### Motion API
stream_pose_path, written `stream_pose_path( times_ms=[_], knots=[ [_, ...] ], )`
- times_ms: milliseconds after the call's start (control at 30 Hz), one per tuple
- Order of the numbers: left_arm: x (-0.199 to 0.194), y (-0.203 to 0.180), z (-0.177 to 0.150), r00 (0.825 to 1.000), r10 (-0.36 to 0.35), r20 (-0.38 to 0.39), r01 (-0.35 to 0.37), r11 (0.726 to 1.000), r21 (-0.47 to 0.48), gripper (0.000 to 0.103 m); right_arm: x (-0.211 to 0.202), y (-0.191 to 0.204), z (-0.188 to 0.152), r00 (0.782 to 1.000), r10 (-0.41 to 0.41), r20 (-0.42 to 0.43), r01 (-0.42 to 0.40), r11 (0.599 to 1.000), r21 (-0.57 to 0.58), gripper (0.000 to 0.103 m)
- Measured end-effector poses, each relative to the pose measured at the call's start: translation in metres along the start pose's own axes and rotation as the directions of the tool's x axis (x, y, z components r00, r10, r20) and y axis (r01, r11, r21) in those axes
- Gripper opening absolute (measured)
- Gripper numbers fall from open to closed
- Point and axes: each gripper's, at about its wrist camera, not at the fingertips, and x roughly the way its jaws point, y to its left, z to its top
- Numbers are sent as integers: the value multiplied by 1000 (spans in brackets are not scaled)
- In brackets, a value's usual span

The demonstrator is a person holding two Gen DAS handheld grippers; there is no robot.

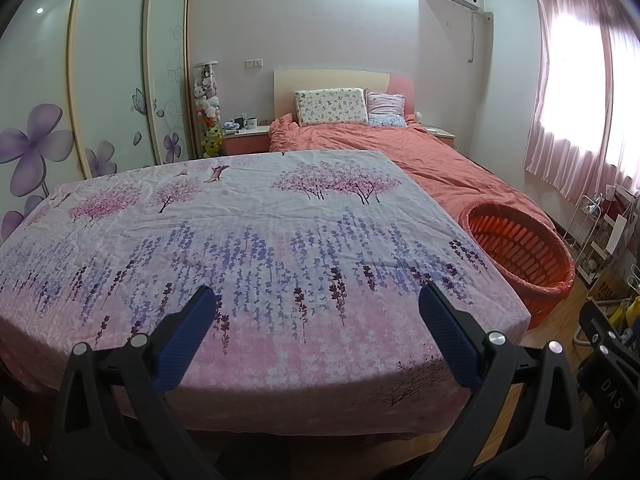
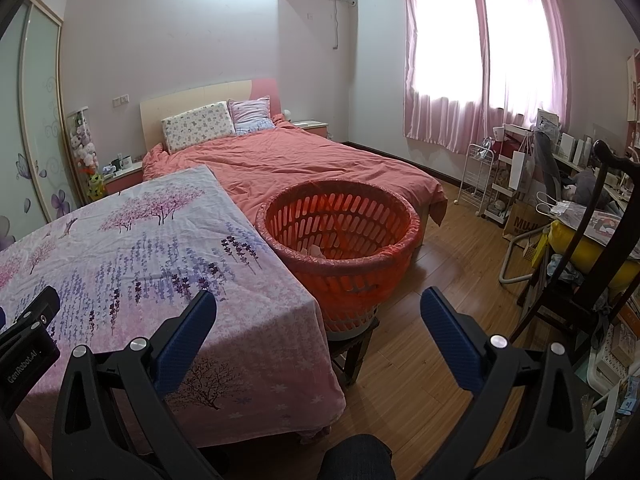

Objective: Collect trash

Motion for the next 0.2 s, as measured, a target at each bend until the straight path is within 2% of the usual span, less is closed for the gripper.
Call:
stream_pose_path(
  times_ms=[200],
  knots=[
    [0,1,-2,1000,0,-1,0,1000,0,99,0,0,0,1000,0,1,0,1000,0,101]
  ],
)
